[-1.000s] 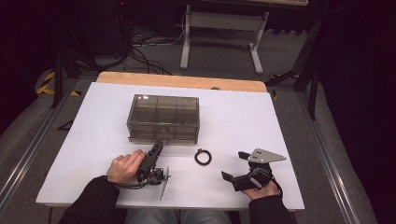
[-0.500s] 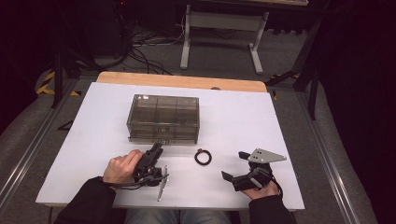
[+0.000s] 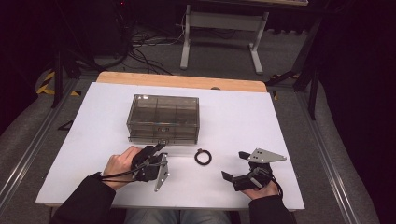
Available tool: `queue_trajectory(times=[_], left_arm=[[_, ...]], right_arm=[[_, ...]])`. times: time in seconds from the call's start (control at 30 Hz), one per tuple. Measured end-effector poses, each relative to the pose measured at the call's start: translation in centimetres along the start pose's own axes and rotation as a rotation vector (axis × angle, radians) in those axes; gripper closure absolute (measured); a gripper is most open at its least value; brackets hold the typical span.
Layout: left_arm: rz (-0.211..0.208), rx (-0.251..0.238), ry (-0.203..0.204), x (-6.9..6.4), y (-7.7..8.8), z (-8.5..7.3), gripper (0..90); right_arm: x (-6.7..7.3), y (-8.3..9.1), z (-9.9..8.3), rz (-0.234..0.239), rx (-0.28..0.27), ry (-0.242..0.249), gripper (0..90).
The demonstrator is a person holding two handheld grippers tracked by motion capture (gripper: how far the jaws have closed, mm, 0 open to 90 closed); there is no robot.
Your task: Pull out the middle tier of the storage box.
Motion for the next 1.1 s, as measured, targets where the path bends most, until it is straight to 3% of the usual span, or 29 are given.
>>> queue_trajectory(times=[0.17,0.3,0.47,0.63,0.8,0.87,0.9,1.1], left_arm=[[-0.105,-0.007,0.067,0.0,0.2,0.7,62.0],[-0.155,-0.022,0.133,0.4,0.2,0.9,60.3],[-0.259,-0.063,0.241,1.3,0.4,1.2,59.8],[-0.335,-0.099,0.337,2.1,0.4,1.5,59.5],[-0.363,-0.116,0.377,2.5,0.2,1.8,59.1],[-0.385,-0.129,0.406,2.8,0.1,1.9,59.0],[-0.411,-0.145,0.444,3.2,0.0,2.0,58.7],[-0.437,-0.166,0.505,4.1,-0.5,1.9,58.7]], right_arm=[[0.0,0.0,0.0,0.0,-0.001,0.0,0.2],[-0.1,0.0,0.0,-0.002,-0.001,0.001,0.2],[0.0,0.0,0.0,-0.001,0.0,0.0,0.2],[0.0,0.0,0.0,0.0,0.001,0.0,0.2],[-0.1,0.0,0.0,-0.001,0.002,0.004,0.2],[-0.1,0.0,-0.1,0.0,0.002,0.003,0.2],[0.0,0.0,0.0,0.0,0.0,0.0,0.2],[-0.1,0.0,-0.1,-0.001,0.003,0.004,0.2]])
Point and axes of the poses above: each handheld gripper's, and its own axes: y roughly backward along the jaws, z roughly out of its top, x roughly to its left, the point moved 7 cm from there along -y, roughly forward along the jaws, and after that the axes turned 13 degrees about y, right-handed, at the moved point
